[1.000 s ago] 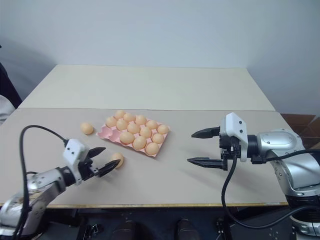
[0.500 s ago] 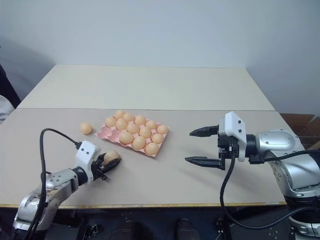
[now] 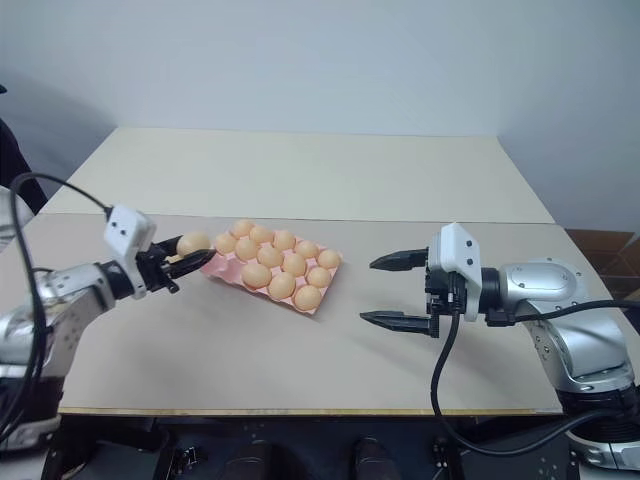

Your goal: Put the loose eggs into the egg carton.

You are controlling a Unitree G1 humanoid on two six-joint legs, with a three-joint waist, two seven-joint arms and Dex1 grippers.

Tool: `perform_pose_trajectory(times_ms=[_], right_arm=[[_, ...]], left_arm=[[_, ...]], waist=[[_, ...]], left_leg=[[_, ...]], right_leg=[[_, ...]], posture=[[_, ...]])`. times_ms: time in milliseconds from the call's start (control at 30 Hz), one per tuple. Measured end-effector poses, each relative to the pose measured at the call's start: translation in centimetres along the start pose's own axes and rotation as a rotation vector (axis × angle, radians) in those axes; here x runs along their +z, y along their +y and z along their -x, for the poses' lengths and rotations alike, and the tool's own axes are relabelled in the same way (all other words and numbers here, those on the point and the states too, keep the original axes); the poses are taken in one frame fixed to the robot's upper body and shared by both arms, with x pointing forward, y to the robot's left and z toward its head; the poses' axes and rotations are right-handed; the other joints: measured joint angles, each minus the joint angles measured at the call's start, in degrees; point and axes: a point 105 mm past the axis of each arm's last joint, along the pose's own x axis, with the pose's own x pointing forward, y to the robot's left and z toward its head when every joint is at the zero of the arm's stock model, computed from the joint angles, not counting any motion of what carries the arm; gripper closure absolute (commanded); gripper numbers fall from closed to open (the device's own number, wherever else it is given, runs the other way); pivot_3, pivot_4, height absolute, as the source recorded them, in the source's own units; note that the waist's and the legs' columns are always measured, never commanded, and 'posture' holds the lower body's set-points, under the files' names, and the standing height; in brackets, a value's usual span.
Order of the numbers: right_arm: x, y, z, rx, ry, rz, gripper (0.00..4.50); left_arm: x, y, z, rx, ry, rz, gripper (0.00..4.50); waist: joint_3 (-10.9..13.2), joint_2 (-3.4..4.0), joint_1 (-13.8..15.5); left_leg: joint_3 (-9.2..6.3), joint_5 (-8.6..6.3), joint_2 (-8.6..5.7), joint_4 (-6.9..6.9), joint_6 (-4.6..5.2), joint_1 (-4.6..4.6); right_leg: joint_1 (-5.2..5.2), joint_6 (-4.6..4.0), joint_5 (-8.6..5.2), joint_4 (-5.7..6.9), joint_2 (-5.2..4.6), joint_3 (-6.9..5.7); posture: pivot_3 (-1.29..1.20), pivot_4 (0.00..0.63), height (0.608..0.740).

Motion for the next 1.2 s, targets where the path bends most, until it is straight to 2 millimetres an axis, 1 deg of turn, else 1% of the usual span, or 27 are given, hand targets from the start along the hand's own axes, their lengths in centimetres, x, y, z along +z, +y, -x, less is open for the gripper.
perform_pose_trajectory(times_ms=[133, 233, 267, 400, 533, 600, 633, 700, 767, 800, 900, 967, 1033, 1100, 1200], right_arm=[[0.1, 0.1, 0.0, -0.005, 0.002, 0.007, 0.00], [0.1, 0.2, 0.0, -0.008, 0.005, 0.009, 0.00], [0.0, 0.3, 0.0, -0.009, 0.006, 0.009, 0.00], [0.1, 0.3, 0.0, -0.020, 0.015, 0.018, 0.00], [0.1, 0.2, 0.1, -0.026, 0.017, 0.020, 0.00], [0.2, 0.2, 0.1, -0.027, 0.018, 0.022, 0.00], [0.2, 0.2, 0.1, -0.029, 0.019, 0.023, 0.00], [0.3, 0.2, 0.1, -0.029, 0.018, 0.027, 0.00], [0.3, 0.2, 0.2, -0.030, 0.019, 0.025, 0.00], [0.2, 0.2, 0.2, -0.029, 0.019, 0.025, 0.00], [0.1, 0.2, 0.2, -0.026, 0.020, 0.017, 0.00], [0.1, 0.2, 0.1, -0.021, 0.017, 0.015, 0.00], [0.0, 0.1, 0.2, -0.020, 0.017, 0.010, 0.00], [-0.1, 0.1, 0.2, -0.010, 0.018, 0.004, 0.00], [-0.2, 0.2, 0.3, 0.003, 0.020, -0.003, 0.00]], left_arm=[[-1.4, -0.2, -2.0, -0.040, 0.046, 0.004, 2.43], [-2.3, -0.3, -3.0, -0.055, 0.066, 0.017, 1.68], [-2.4, -0.4, -3.2, -0.058, 0.066, 0.022, 1.33], [-1.8, -0.4, -3.5, -0.068, 0.043, 0.005, 0.02], [-1.2, 0.0, -3.2, -0.048, 0.016, -0.020, 0.02], [-0.5, 0.8, -2.0, -0.018, 0.001, -0.051, 0.02], [-0.1, 1.4, -0.9, 0.007, -0.004, -0.070, 0.02], [0.5, 2.4, 1.7, 0.047, -0.002, -0.113, 0.02], [0.5, 2.8, 4.3, 0.063, 0.017, -0.138, 0.02], [0.3, 2.5, 5.8, 0.056, 0.032, -0.147, 0.02], [-0.7, 1.6, 8.8, 0.039, 0.079, -0.131, 0.02], [-1.3, 0.4, 11.2, 0.019, 0.104, -0.095, 0.02], [-1.4, -0.8, 13.3, 0.000, 0.119, -0.064, 0.02], [-0.9, -1.3, 14.6, 0.017, 0.132, -0.077, 0.02], [-0.9, -1.7, 16.0, 0.060, 0.172, -0.094, 0.02]], waist=[[0.00, 0.00, -0.07], [0.00, -0.02, -0.27], [0.00, -0.02, -0.29], [-0.01, -0.02, -0.24], [-0.01, -0.02, -0.32], [-0.01, -0.02, -0.63], [-0.01, -0.02, -0.80], [-0.01, -0.02, -1.20], [-0.01, -0.02, -1.35], [-0.01, -0.02, -1.44], [-0.01, -0.02, -1.44], [0.00, -0.02, -1.48], [0.00, -0.02, -1.42], [0.00, -0.02, -0.93], [-0.01, -0.01, -0.50]], left_leg=[[0.00, 0.01, 0.00, 0.00, 0.00, 0.01], [-0.01, 0.01, 0.00, 0.01, 0.01, 0.02], [-0.01, 0.01, 0.00, 0.01, 0.01, 0.02], [-0.01, 0.01, 0.00, 0.02, 0.01, 0.01], [-0.01, 0.01, 0.00, 0.02, 0.01, 0.01], [-0.02, 0.01, 0.02, 0.02, 0.01, 0.01], [-0.02, 0.01, 0.03, 0.01, 0.01, 0.02], [0.00, 0.01, 0.07, 0.00, 0.01, 0.02], [0.01, 0.01, 0.07, -0.01, 0.01, 0.02], [0.03, 0.00, 0.07, -0.01, 0.01, 0.02], [0.05, 0.00, 0.08, 0.00, 0.00, 0.04], [0.09, 0.00, 0.11, 0.00, -0.01, 0.03], [0.09, 0.00, 0.13, 0.00, -0.01, 0.03], [0.07, 0.00, 0.13, 0.00, -0.01, 0.04], [0.08, -0.01, 0.13, 0.00, -0.02, 0.08]], right_leg=[[0.00, 0.02, 0.01, 0.02, 0.00, 0.00], [0.00, 0.03, 0.01, 0.04, 0.02, 0.00], [-0.01, 0.03, 0.01, 0.05, 0.02, 0.01], [0.00, 0.04, 0.02, 0.04, 0.00, 0.01], [0.00, 0.05, 0.03, 0.05, 0.01, 0.01], [-0.02, 0.05, 0.03, 0.06, 0.03, 0.03], [-0.03, 0.05, 0.03, 0.06, 0.03, 0.03], [-0.06, 0.04, 0.02, 0.06, 0.04, 0.04], [-0.07, 0.04, 0.02, 0.05, 0.02, 0.03], [-0.07, 0.04, 0.01, 0.05, -0.01, 0.03], [-0.08, -0.02, -0.03, 0.04, -0.07, 0.00], [-0.10, -0.16, -0.11, 0.03, -0.08, 0.00], [-0.13, -0.19, -0.14, 0.03, -0.08, -0.02], [-0.11, -0.32, -0.22, 0.04, -0.08, -0.06], [-0.10, -0.34, -0.23, 0.04, -0.08, -0.06]], posture=[[0.00, 0.150, 0.740], [0.00, 0.150, 0.740], [0.00, 0.150, 0.740], [0.00, 0.150, 0.740], [0.00, 0.150, 0.740], [0.00, 0.150, 0.740], [0.00, 0.150, 0.740], [0.00, 0.150, 0.740], [0.00, 0.150, 0.740], [0.00, 0.150, 0.740], [0.00, 0.150, 0.740], [0.00, 0.150, 0.740], [0.00, 0.150, 0.740], [0.00, 0.150, 0.740], [0.00, 0.150, 0.740]])
